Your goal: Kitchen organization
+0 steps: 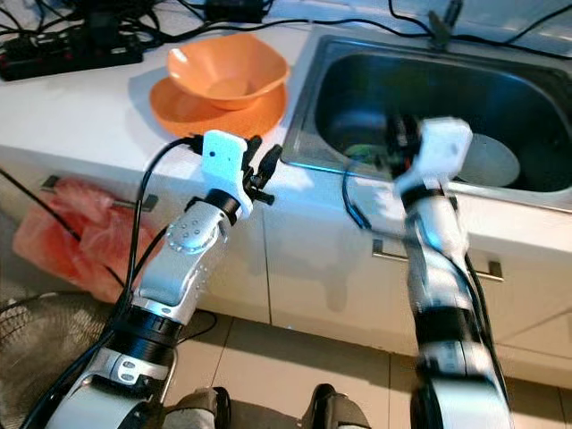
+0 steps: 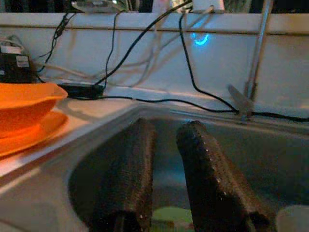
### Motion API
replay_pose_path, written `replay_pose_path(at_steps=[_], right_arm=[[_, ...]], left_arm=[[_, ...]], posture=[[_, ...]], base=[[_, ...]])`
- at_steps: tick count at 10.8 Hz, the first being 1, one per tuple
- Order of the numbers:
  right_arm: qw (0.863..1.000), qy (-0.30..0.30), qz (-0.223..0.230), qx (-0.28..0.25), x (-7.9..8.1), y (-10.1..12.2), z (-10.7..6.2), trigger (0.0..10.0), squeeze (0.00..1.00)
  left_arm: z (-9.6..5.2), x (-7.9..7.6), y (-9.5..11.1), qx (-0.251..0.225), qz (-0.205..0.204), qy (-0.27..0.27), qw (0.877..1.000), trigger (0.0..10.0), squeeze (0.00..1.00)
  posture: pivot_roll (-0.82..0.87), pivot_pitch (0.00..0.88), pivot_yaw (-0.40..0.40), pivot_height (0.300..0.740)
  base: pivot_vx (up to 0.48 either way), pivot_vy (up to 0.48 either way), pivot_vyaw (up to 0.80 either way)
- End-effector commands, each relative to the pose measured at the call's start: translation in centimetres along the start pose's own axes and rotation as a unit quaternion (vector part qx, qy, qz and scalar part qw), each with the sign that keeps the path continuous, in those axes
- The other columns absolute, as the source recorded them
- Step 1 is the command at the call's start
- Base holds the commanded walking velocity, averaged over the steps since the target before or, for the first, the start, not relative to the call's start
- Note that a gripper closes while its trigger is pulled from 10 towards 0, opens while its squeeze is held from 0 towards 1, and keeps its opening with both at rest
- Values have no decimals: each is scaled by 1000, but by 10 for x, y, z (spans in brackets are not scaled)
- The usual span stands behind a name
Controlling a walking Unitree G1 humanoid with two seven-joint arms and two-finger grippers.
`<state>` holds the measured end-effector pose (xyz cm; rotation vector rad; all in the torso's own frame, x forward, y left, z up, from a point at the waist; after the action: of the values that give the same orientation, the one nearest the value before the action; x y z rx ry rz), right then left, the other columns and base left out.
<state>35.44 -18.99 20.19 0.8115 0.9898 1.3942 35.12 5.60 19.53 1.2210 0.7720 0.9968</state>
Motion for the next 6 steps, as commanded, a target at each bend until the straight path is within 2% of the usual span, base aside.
replay_pose_path(at_steps=[1,3,4,5,6], right_arm=[[1000,3,1,-9,1,5,-3,10000,0],[1000,2,1,1,3,-3,-24,10000,0],[1000,-3,5,-2,2,-2,-28,10000,0],[999,-28,-3,-22,-7,9,-29,10000,0],[998,-52,-23,-37,-17,18,-35,10000,0]], left_arm=[[-3,1,-3,-4,8,8,1000,10000,0],[-15,10,-6,-28,20,36,999,10000,0],[-18,14,-6,-35,28,47,998,10000,0],[-25,23,9,-76,50,71,993,10000,0],[-37,32,15,-96,74,94,988,10000,0]], posture=[[131,162,-37,740],[128,168,-33,740],[129,167,-33,740],[126,169,-30,740],[123,172,-29,740]], base=[[0,0,0],[0,0,0],[0,0,0],[0,0,0],[0,0,0]])
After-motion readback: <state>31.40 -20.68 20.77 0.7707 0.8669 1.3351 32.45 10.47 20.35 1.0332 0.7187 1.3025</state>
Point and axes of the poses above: a point about 5 cm out from each wrist's last joint towards the gripper, its own z axis pointing out of the wrist towards the gripper, its own y axis along the axis of the wrist's last joint, x = y × z, the point moved 1 cm from there along z, pointing out of the wrist towards the gripper, and after that the axes turned 3 degrees about -z, right-handed, at the moved point
